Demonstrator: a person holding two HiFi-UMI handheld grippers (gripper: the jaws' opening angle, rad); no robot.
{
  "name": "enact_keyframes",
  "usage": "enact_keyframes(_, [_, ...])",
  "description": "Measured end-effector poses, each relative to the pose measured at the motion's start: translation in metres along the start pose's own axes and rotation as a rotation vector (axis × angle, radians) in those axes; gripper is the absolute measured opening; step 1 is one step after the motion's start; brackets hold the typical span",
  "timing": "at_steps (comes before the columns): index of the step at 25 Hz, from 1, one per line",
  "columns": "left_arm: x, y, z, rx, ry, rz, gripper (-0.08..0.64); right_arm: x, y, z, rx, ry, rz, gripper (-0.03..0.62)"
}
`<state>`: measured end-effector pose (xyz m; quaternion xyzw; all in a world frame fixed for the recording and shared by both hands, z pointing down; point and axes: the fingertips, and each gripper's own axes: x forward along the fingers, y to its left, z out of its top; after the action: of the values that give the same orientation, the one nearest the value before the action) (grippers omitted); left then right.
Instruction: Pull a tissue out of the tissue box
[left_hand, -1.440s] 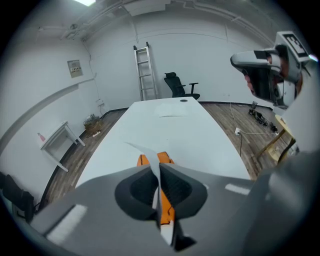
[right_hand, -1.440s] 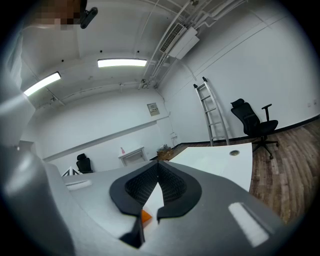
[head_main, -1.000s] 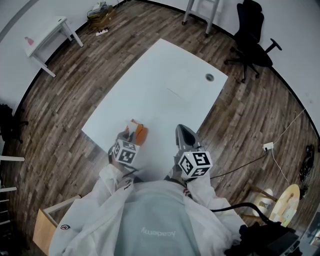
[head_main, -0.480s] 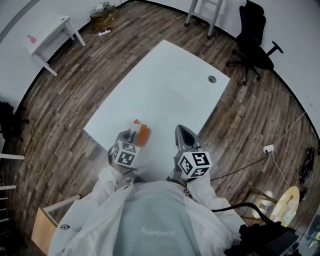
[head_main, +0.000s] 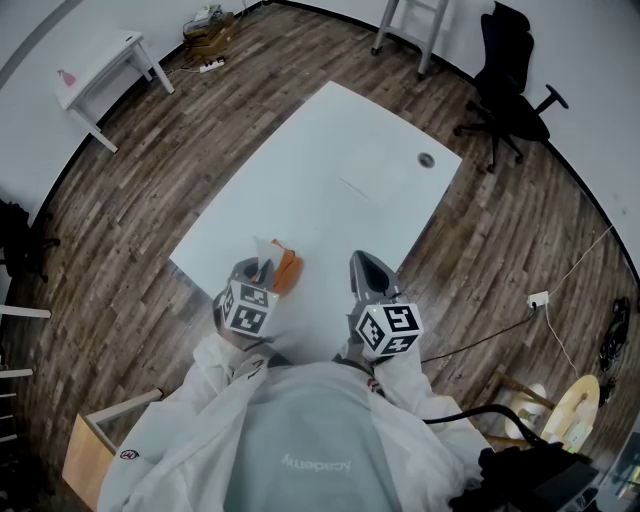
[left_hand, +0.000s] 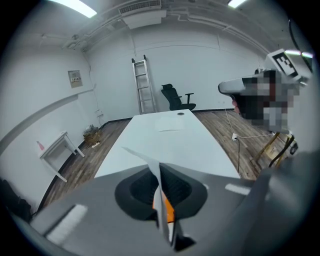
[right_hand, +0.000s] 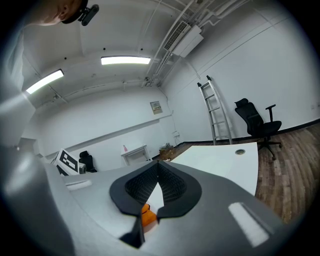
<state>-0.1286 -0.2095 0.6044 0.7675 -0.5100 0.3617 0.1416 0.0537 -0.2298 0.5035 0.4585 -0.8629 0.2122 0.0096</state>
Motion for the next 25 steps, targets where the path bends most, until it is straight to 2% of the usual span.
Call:
enact_keyframes(13, [-0.040,0.008,0.036,-0.019,-0.122,0.003,0.000,0.006,0.014,-0.002,-0.006,0.012,0.032,0.002])
enact_keyframes(16, [-0.054,0.010,0.049,-0.013,-0.174,0.003,0.000,0.008,0.017,-0.002,-0.010,0.016,0.038,0.002])
enact_keyframes(21, [-0.076,0.015,0.071,-0.049,-0.287,0.004,0.000,0.009,0.020,-0.001,-0.021,0.015,0.045,0.002])
enact_keyframes(25, [-0.095,0.021,0.088,-0.041,-0.372,0.024,0.000,0.010,0.023,0.001,-0.028,0.014,0.051,0.002])
